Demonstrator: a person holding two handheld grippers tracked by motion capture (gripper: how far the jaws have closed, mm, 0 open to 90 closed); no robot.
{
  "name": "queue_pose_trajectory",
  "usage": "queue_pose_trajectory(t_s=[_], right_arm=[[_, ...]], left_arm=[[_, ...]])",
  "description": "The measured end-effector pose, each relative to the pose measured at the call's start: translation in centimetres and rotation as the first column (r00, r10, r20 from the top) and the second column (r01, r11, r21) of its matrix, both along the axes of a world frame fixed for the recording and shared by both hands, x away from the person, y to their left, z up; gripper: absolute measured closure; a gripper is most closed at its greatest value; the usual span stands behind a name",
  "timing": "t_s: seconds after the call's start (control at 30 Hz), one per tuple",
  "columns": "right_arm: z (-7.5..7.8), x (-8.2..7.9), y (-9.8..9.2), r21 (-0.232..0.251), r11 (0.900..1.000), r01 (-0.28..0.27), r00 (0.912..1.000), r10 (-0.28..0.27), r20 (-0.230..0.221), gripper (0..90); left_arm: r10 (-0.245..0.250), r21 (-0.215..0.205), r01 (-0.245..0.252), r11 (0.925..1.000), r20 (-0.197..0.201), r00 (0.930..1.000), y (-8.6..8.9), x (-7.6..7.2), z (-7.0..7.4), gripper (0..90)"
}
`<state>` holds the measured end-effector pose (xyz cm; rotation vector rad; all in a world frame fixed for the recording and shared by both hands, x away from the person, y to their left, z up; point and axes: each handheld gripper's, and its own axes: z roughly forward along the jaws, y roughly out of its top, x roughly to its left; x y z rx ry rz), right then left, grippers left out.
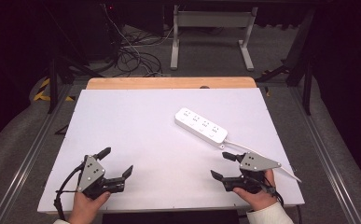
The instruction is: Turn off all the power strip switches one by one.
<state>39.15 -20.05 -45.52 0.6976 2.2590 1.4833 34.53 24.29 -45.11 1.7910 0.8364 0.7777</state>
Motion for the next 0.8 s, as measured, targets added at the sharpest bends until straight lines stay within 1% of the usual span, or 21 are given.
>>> queue_pose_trajectory(t_s=[0.07, 0.2, 0.33, 0.5, 0.57, 0.67, 0.7, 0.73, 0.8], right_arm=[[0.0, 0.0, 0.0, 0.001, 1.000, 0.000, 1.0000, 0.000, 0.000, 24.2], [0.2, 0.0, 0.1, -0.005, 1.000, -0.004, 1.0000, 0.004, 0.002, 24.9], [0.5, 0.1, 0.1, -0.008, 1.000, -0.010, 0.9999, 0.010, 0.004, 26.4], [0.8, 0.2, 0.3, -0.027, 0.999, -0.022, 0.9998, 0.022, 0.001, 29.2], [1.3, 0.6, 0.5, -0.043, 0.999, -0.024, 0.9997, 0.023, -0.006, 31.2], [1.7, 1.0, 0.5, -0.047, 0.999, -0.020, 0.9997, 0.019, -0.015, 32.5], [2.0, 1.4, 0.6, -0.050, 0.999, -0.020, 0.9996, 0.019, -0.022, 34.1], [2.0, 1.4, 0.6, -0.050, 0.999, -0.020, 0.9996, 0.019, -0.022, 34.1], [2.5, 2.1, 0.8, -0.054, 0.998, -0.016, 0.9995, 0.015, -0.029, 35.3]], left_arm=[[-0.001, 0.011, 0.001, 0.9999, 0.006, 1.0000, 0.0, 0.0, 0.0, 9.2], [0.001, -0.003, -0.001, 1.0000, 0.000, 1.0000, 0.0, 0.0, 0.0, 9.2], [0.008, -0.003, -0.008, 1.0000, 0.001, 1.0000, 0.2, 0.0, 0.1, 9.2], [0.015, 0.000, -0.015, 0.9999, 0.004, 0.9999, 0.2, 0.0, 0.1, 9.2], [0.016, 0.001, -0.016, 0.9999, 0.006, 0.9999, 0.2, 0.0, 0.1, 9.2], [0.018, 0.000, -0.018, 0.9998, 0.001, 0.9998, 0.2, 0.0, 0.0, 9.2], [0.020, 0.002, -0.020, 0.9998, 0.003, 0.9998, 0.2, 0.0, 0.0, 9.2], [0.021, 0.002, -0.021, 0.9998, 0.003, 0.9998, 0.2, 0.0, 0.0, 9.2], [0.021, -0.001, -0.021, 0.9998, 0.000, 0.9998, 0.2, 0.0, 0.0, 9.2]])
